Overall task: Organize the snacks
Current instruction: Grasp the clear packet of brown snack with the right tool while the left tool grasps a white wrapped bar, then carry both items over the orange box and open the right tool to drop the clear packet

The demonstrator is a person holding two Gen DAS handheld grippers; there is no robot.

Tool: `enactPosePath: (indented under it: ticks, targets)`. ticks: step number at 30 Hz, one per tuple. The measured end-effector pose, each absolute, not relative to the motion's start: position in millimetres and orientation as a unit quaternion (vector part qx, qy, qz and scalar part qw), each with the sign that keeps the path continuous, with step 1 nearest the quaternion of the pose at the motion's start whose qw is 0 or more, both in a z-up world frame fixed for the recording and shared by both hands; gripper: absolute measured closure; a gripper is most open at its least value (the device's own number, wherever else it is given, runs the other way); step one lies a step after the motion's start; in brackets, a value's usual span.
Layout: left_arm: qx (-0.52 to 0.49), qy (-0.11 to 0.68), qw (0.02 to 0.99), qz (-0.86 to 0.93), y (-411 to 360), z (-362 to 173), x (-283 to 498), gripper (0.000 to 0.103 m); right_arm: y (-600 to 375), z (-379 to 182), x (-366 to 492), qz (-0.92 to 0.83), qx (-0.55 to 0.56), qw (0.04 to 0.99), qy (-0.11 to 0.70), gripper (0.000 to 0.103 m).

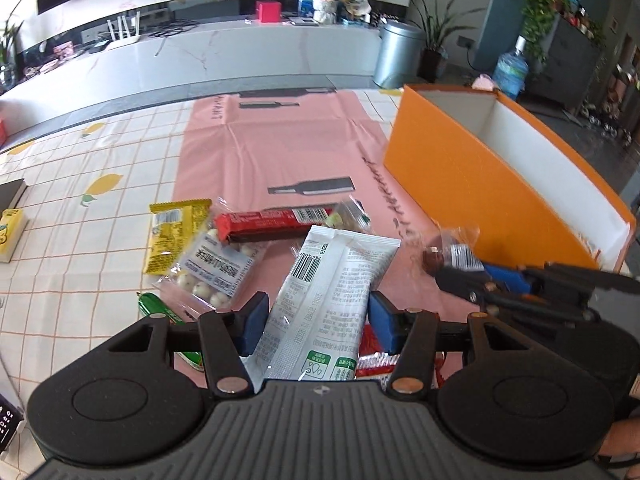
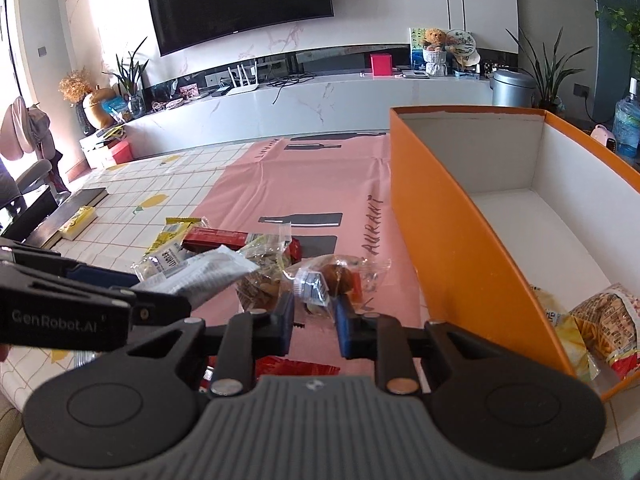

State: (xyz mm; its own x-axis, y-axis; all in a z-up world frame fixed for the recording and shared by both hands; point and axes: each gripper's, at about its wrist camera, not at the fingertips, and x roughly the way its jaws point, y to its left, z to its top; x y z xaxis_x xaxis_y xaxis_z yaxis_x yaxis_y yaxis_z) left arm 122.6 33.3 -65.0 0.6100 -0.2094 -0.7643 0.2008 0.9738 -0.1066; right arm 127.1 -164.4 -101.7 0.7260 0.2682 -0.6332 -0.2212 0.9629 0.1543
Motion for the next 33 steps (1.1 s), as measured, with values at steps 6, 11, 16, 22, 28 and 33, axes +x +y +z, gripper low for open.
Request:
enactPosePath:
  ticks: [6,11,16,22,28,33]
  targets:
    - [-0.044,0.419,0.900,-0.114,33,-44,123,0.041,-171,-78,115,0.144,0.018,0.932,0.331,0.086]
    - [-0.066,0.413,0.900,-0.122,21,-28,126,0.041,-186,-51,110,0.154,0.004,0.936,0.317,0.086]
    - [-0.066,0.408,0.899,-0.145,-5,-10,129,0.042,-206,-29,111,0.160,-0.021,0.935,0.316,0.086]
    - [-0.063,0.405,0.892,-0.189,-41,6,142,0.081,-236,-19,123,0.164,-0.037,0.925,0.340,0.086]
    - [-0.018,0.428,0.881,-0.201,-64,-5,159,0.080,-273,-26,139,0.150,-0.014,0.913,0.378,0.086]
    - [0.001,0.472,0.863,-0.183,-59,-29,157,0.060,-294,-29,138,0.160,0.039,0.908,0.384,0.086]
